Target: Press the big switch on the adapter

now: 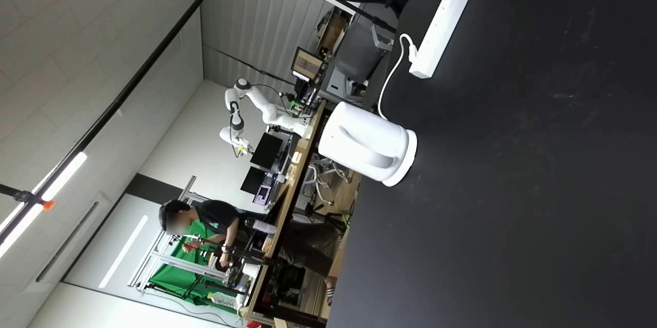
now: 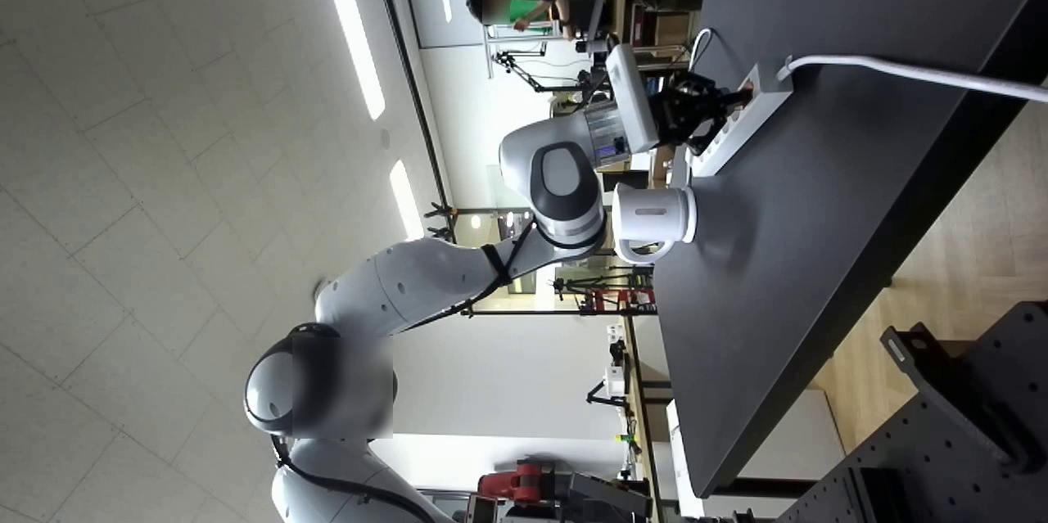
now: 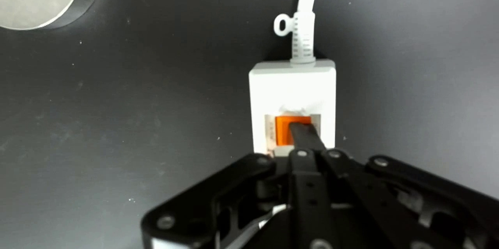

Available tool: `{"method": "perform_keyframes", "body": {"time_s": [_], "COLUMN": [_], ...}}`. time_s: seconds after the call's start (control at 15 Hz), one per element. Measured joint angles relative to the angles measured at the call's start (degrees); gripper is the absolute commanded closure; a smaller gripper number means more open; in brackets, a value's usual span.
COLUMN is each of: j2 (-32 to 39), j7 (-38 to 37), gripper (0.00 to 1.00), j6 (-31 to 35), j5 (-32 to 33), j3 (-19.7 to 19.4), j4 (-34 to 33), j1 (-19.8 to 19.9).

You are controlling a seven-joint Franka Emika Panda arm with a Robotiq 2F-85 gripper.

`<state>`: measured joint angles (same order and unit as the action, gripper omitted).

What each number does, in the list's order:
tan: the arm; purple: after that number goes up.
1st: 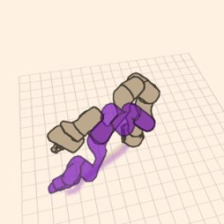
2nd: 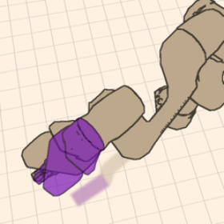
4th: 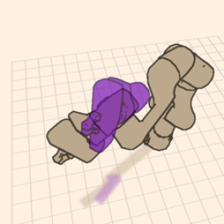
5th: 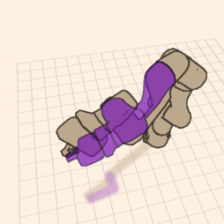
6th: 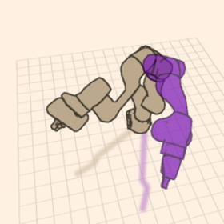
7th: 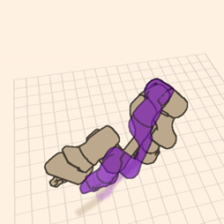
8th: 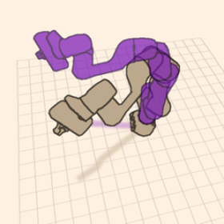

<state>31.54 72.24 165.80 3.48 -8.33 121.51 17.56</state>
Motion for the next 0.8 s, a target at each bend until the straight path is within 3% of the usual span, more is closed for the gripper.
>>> {"method": "perform_keyframes", "body": {"time_s": [0.33, 0.6, 0.67, 0.8], "j2": [-1.64, -7.31, -9.24, -12.93], "j7": [-7.01, -12.57, -13.59, -15.12], "gripper": [1.00, 1.00, 0.74, 0.67], "j6": [1.34, 0.74, 0.26, -1.59], "j5": [4.54, 8.70, 10.00, 12.61], "j3": [-1.87, -4.18, -4.69, -5.28], "j4": [2.24, 3.45, 3.86, 4.65], "j1": [-2.80, -5.70, -6.26, -6.93]}}
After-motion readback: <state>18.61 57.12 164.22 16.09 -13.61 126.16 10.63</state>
